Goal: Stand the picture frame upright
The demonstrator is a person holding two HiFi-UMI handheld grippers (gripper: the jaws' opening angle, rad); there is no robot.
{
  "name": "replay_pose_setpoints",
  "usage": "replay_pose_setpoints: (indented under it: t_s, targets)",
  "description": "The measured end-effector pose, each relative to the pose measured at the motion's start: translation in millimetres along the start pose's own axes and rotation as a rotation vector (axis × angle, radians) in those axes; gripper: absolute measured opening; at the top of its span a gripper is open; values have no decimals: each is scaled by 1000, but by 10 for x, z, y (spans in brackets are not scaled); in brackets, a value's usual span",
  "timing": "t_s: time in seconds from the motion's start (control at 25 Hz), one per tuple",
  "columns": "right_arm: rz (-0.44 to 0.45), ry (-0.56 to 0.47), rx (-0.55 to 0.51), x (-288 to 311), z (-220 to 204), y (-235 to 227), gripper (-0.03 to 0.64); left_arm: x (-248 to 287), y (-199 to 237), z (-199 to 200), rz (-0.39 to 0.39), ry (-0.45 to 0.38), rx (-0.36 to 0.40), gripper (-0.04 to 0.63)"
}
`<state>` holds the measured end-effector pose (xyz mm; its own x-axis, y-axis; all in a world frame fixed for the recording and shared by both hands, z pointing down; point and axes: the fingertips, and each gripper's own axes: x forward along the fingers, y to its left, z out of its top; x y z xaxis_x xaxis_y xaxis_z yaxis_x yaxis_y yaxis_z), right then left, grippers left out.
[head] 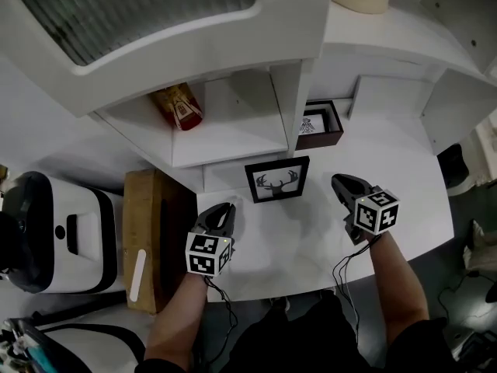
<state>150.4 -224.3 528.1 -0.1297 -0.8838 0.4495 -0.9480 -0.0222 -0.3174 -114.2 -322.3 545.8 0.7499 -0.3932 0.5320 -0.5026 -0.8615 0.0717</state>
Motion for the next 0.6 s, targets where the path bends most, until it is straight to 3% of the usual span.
replay_pose_setpoints:
  t_s: [0.24, 0.6]
  targets:
    - [-173, -74, -35, -492, -31, 36, 9, -302, -77, 101, 2, -53, 4, 5]
    - [-213, -152, -27, -1118, -106, 474, 5, -652, -494, 187, -63, -96, 0, 5]
